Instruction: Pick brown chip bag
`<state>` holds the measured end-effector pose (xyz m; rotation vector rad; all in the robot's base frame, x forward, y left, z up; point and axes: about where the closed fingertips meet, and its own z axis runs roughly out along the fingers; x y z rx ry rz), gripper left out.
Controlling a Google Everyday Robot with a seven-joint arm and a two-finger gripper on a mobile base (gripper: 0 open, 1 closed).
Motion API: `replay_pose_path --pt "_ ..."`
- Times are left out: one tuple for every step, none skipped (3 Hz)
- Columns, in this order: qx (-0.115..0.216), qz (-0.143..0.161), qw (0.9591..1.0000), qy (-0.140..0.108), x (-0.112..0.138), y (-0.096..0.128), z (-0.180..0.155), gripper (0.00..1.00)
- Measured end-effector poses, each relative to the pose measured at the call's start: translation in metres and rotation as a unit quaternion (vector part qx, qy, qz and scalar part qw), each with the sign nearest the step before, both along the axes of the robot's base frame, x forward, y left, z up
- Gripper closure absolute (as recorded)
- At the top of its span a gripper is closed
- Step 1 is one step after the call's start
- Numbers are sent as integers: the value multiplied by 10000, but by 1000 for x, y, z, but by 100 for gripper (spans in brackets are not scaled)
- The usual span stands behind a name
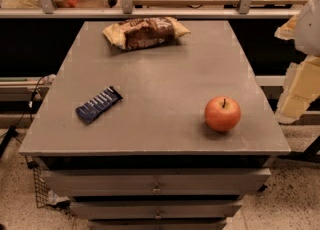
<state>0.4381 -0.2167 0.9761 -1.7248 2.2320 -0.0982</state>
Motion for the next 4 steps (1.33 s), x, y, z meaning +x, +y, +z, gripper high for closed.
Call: replay_pose_path --pt "0 0 10000 -1 0 0 0 0" --pt "313 80 9994 -150 24 15 -9 0" --pt "1022 115 9943 -269 80 46 -33 0" --pt "1691 136 9849 -351 139 82 -56 0"
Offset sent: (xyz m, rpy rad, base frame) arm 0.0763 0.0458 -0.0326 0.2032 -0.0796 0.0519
